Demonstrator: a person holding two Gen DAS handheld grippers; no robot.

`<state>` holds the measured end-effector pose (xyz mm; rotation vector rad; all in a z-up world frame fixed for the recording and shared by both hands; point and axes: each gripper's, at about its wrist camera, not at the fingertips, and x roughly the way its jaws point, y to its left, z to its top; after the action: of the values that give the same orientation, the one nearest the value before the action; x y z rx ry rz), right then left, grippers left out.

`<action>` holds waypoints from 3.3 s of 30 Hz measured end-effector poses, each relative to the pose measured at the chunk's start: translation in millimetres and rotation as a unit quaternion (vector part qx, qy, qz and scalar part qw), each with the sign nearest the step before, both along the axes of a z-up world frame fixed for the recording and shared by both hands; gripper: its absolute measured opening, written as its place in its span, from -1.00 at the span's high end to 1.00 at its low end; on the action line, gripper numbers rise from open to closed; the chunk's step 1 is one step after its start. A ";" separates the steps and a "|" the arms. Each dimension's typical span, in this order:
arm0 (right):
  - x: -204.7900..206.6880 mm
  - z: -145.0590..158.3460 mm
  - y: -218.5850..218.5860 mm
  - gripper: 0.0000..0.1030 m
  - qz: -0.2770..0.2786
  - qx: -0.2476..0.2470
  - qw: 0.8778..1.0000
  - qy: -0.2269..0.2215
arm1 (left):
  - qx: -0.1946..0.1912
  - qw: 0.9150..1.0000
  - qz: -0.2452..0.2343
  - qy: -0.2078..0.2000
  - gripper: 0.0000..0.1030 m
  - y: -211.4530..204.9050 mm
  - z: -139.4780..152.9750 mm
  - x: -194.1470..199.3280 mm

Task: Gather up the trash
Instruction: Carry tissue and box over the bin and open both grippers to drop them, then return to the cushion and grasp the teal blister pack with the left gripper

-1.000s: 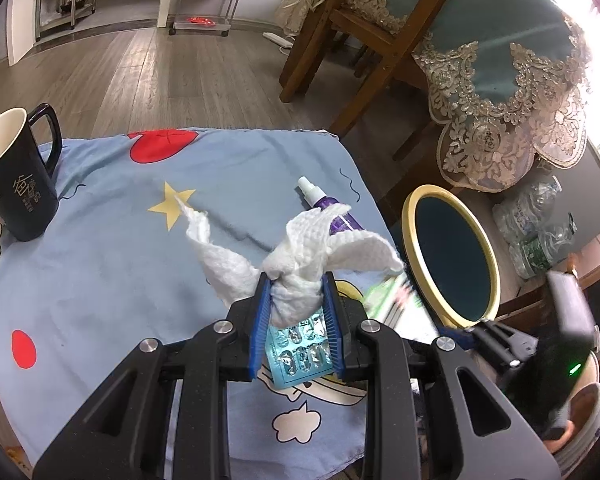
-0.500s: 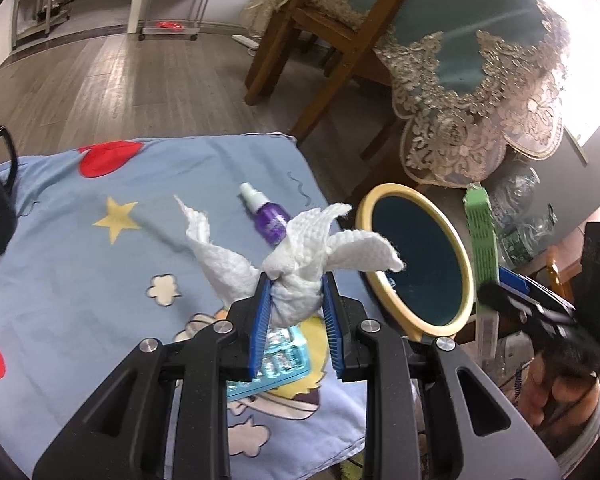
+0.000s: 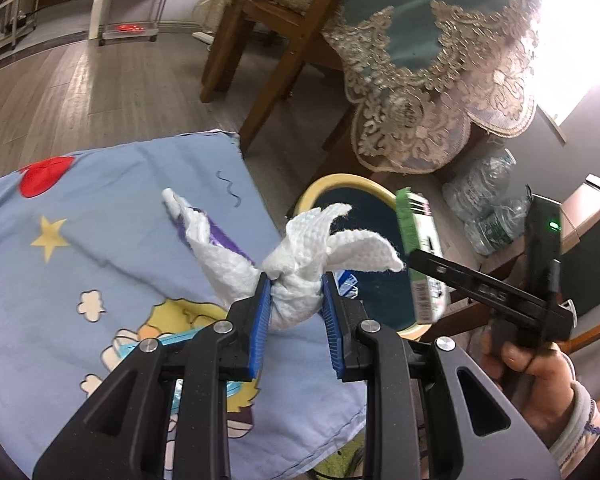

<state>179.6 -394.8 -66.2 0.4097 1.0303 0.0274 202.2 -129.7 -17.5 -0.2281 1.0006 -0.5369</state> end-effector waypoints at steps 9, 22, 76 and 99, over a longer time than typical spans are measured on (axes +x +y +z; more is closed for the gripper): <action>-4.3 3.0 -16.5 -0.57 -0.032 0.020 0.999 -0.004 | 0.001 0.999 -0.037 -0.007 0.52 -37.6 4.0 2.6; -41.9 49.4 -50.3 -0.60 -0.073 0.052 0.993 -0.075 | -0.008 0.995 -0.098 0.001 0.51 -104.8 -4.5 12.9; -29.9 37.6 23.6 -0.66 0.031 0.062 0.995 -0.066 | 0.189 0.975 -0.116 0.016 -0.45 30.2 -73.3 -24.3; 10.7 23.0 90.7 -0.66 0.144 0.002 0.989 -0.039 | 0.238 0.958 -0.158 0.034 -0.34 29.3 -108.8 24.4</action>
<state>190.3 -304.1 -43.2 0.2599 1.0060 0.3017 226.6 -100.5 -126.3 0.3508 1.2107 -0.5626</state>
